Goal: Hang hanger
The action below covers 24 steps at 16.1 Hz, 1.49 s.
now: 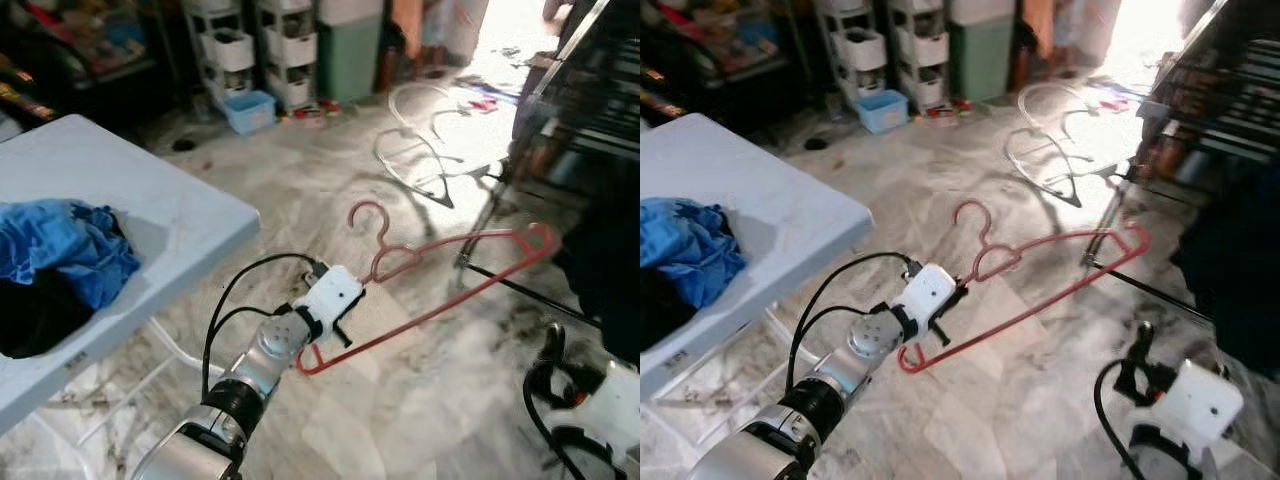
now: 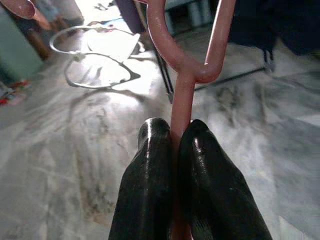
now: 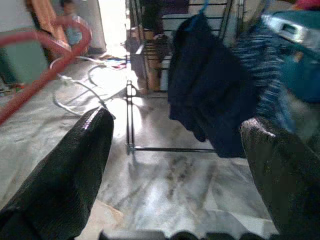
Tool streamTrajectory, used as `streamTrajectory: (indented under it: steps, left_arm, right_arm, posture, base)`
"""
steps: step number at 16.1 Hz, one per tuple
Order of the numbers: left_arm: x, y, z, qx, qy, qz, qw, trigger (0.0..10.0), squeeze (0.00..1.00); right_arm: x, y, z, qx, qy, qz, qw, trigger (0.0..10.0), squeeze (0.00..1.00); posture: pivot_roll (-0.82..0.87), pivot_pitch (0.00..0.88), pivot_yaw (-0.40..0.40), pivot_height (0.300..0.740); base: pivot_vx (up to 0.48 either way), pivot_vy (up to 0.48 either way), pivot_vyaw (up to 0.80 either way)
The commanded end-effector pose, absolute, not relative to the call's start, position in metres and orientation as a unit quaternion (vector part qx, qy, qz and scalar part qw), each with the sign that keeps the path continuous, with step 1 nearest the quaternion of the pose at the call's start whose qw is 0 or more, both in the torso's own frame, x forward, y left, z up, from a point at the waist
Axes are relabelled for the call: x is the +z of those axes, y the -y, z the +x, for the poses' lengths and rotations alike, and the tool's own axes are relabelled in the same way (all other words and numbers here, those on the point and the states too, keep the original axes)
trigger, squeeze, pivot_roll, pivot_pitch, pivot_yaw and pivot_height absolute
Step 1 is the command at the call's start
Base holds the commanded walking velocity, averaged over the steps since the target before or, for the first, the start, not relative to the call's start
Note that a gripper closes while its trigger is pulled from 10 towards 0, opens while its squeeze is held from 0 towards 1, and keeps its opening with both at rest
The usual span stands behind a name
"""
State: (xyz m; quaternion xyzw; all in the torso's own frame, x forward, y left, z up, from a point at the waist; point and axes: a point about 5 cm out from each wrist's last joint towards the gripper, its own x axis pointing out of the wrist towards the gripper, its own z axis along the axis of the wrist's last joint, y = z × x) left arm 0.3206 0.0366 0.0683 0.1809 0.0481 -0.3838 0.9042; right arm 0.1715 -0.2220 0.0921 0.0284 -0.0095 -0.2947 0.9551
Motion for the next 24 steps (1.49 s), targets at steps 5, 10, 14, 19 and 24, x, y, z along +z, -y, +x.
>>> streamTrajectory:
  steps: [5,10,14,19,24]
  left_arm:
    - [0.075,-0.029,0.324,-0.384,-0.042,0.177,0.905,10.0,0.0]
    - [0.075,-0.026,0.325,-0.396,-0.044,0.183,0.899,10.0,0.0]
    - [0.072,-0.028,0.324,-0.4,-0.052,0.183,0.897,10.0,0.0]
    - [0.071,-0.029,0.323,-0.403,-0.051,0.182,0.896,10.0,0.0]
    - [0.083,-0.056,0.338,-0.266,-0.008,0.164,0.95,10.0,0.0]
  right_arm:
    - [0.097,0.219,0.173,-0.299,0.014,0.045,0.953,10.0,0.0]
    - [0.096,0.217,0.166,-0.299,0.005,0.04,0.953,10.0,0.0]
    - [0.098,0.217,0.166,-0.302,0.005,0.041,0.952,10.0,0.0]
    - [0.097,0.213,0.163,-0.295,-0.002,0.041,0.955,10.0,0.0]
    - [0.098,0.2,0.171,-0.218,-0.01,0.012,0.976,10.0,0.0]
  posture:
    - [-0.14,0.015,0.02,0.74]
    - [-0.15,0.031,0.02,0.74]
    - [-0.15,0.04,0.025,0.74]
    - [-0.16,0.049,0.019,0.74]
    - [-0.15,0.042,-0.002,0.74]
  base:
    - [-0.278,0.0,-0.45]
    - [-0.28,0.0,-0.27]
    - [-0.27,0.0,0.0]
    - [-0.313,0.0,0.0]
    - [0.0,0.0,0.0]
